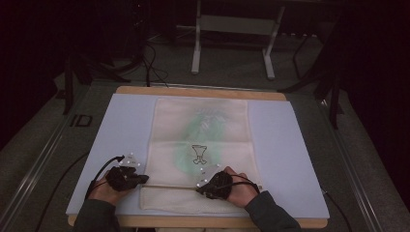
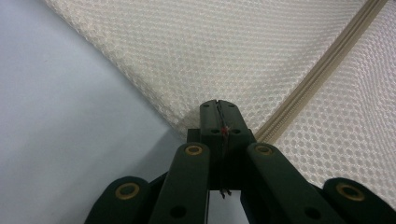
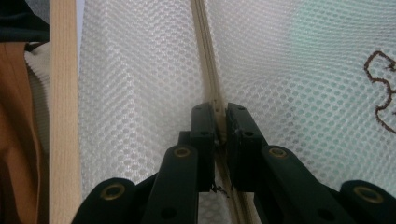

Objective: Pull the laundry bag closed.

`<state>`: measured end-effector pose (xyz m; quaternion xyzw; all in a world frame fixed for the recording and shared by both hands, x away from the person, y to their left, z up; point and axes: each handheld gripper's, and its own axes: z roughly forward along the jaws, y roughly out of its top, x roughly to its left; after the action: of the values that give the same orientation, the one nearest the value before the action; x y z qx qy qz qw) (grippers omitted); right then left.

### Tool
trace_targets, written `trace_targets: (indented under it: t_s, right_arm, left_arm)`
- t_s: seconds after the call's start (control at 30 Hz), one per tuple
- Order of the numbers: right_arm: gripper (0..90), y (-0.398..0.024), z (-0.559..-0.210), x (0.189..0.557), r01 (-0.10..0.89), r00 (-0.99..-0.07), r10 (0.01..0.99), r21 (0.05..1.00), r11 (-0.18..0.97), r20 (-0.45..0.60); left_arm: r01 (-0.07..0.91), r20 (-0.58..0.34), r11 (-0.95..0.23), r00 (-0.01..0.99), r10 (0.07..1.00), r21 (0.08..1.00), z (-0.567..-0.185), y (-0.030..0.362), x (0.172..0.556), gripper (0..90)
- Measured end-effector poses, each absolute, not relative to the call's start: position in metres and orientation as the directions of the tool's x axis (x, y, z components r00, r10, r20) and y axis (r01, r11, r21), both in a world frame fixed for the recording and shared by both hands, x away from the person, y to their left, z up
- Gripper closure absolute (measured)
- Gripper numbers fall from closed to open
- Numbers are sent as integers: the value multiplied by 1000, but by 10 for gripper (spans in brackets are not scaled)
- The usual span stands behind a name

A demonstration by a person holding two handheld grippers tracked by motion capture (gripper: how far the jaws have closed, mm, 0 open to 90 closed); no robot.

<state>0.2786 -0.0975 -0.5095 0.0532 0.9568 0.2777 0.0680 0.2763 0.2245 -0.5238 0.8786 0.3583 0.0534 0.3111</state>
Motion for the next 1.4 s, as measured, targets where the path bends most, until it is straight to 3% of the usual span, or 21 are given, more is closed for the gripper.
trace_targets:
  t_s: [1.4]
  right_arm:
    - [831, -136, -508, 281, 111, -980, 181, 532, 840, -81]
  left_arm:
    - [596, -129, -550, 738, 662, 585, -524, 225, 276, 900]
